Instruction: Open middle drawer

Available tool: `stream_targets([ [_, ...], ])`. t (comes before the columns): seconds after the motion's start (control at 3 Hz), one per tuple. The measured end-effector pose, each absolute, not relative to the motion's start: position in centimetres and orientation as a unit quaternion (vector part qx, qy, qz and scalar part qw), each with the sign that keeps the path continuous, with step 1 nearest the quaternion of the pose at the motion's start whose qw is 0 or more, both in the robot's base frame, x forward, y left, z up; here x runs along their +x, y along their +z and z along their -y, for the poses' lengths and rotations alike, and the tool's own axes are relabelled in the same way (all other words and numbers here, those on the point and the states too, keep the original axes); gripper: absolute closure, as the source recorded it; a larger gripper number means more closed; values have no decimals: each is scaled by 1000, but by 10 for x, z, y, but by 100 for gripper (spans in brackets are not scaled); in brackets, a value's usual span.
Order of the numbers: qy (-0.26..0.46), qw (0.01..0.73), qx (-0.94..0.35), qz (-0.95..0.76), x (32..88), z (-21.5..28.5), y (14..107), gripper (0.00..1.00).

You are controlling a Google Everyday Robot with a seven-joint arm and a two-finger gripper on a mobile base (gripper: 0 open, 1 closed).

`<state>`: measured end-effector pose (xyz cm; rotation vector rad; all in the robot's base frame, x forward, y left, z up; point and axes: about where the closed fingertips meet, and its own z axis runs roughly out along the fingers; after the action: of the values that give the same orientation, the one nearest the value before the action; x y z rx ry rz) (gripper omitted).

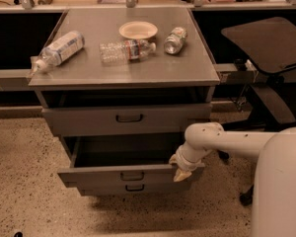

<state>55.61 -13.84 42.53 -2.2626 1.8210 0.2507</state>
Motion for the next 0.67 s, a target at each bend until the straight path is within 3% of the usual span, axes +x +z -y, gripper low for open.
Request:
stream_targets([
  [0.33,85,113,-771,-621,556,138,431,36],
  [0.67,85,113,-771,-621,556,138,431,12],
])
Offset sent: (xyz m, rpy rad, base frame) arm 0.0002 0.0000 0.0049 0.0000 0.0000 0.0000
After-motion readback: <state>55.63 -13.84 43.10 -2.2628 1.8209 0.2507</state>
